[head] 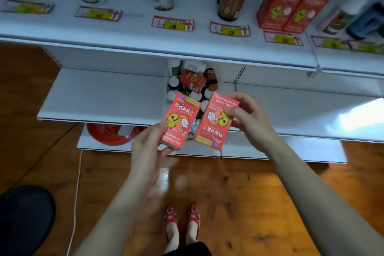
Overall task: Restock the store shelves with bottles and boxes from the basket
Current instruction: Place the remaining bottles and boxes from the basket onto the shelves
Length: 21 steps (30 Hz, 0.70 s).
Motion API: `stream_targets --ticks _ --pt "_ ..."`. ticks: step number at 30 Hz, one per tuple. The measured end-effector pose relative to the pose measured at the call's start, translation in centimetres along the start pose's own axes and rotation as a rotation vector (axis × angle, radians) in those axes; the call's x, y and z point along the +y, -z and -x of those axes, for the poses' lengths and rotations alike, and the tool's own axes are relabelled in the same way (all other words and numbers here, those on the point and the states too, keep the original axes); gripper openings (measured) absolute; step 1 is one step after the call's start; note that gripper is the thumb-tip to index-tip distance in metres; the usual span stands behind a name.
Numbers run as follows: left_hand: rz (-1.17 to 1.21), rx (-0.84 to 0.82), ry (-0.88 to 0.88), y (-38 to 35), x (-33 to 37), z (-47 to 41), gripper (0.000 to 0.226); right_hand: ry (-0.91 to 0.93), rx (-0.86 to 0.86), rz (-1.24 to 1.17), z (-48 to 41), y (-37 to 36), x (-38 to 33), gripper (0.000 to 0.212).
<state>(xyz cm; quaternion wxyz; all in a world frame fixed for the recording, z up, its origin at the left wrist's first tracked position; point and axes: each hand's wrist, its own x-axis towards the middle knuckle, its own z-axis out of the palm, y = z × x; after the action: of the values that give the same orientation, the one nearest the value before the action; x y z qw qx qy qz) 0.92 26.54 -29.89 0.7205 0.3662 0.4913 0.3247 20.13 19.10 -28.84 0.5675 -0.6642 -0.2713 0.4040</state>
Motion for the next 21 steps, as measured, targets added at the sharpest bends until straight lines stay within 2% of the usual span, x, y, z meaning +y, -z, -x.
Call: stream_targets --ticks 6,11,15,18,21 --pt "0.053 -0.067 -0.015 0.0 3.5 2.5 0.012 0.052 -0.024 -0.036 3.1 -0.2 -5.5 0.017" --pt "0.107 -0.155 -0.037 -0.1 5.4 3.5 0.014 0.106 0.003 -0.094 5.3 -0.6 -9.0 0.016" --pt "0.204 -0.268 -0.027 -0.3 6.3 3.9 0.029 0.116 0.031 -0.236 6.6 -0.9 -11.4 0.017" --pt "0.229 -0.327 -0.072 -0.8 7.5 4.3 0.018 0.094 0.06 -0.362 7.0 -0.8 -12.9 0.017" --pt "0.212 -0.347 -0.13 -1.3 8.5 4.6 0.027 0.082 0.115 -0.504 7.2 -1.0 -14.4 0.018"
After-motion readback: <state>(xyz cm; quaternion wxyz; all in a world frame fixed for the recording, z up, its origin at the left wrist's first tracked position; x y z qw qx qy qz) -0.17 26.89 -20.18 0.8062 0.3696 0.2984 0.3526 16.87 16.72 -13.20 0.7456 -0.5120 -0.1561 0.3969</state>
